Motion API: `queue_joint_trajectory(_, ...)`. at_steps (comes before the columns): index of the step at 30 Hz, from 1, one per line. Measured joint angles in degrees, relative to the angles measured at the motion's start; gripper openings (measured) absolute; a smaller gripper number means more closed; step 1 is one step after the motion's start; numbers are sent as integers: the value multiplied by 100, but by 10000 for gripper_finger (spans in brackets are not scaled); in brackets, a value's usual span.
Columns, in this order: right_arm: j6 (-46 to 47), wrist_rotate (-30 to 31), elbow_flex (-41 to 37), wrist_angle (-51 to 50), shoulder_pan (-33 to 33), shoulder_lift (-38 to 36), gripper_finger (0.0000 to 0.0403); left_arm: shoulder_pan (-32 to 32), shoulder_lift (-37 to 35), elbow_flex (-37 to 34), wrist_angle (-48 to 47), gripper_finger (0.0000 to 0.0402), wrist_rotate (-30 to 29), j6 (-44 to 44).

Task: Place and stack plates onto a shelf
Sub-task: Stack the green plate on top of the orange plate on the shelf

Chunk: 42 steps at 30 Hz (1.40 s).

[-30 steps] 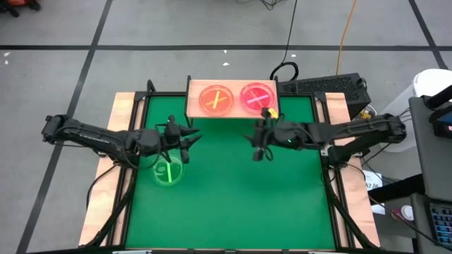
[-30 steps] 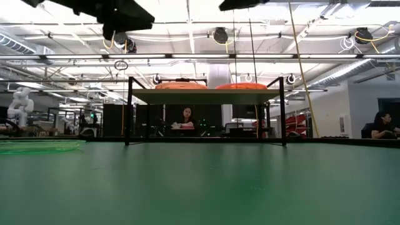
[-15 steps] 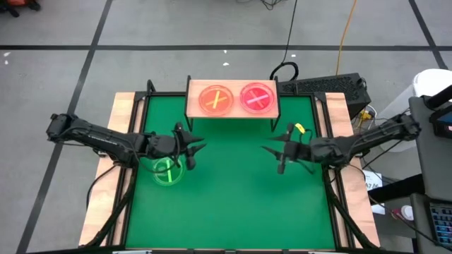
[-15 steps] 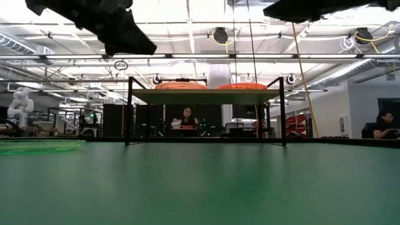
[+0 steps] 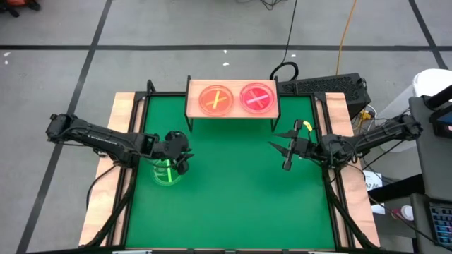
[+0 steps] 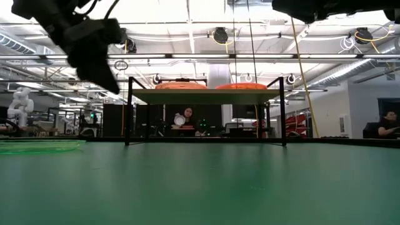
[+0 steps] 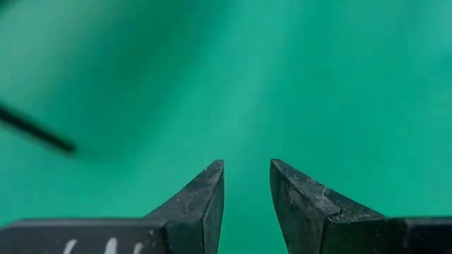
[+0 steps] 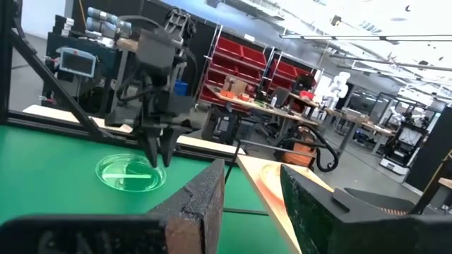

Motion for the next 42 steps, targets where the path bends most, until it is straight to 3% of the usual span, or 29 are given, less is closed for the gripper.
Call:
queue_joint_trajectory(5,18,-2,0,15,0,14,121,23,7,0,-963,120,394,-391)
queue_joint_trajectory(13,21,-2,0,37,0,14,121,183,143,-7,-1928,120,463,-514)
queue_joint_trajectory(18,65,-17,0,21,0,15,121,611,461,-7,-1918,120,621,-118)
queue_joint_trajectory(27,77,-20,0,-54,0,17,121,1817,1010,-11,-1818,120,1902,1273)
queue_joint_trajectory(31,77,-20,0,-106,0,17,121,2263,1010,-11,-1759,120,2101,1743)
queue_joint_trajectory(42,79,-11,0,-119,0,17,121,2956,1385,-11,-1599,120,3024,2230)
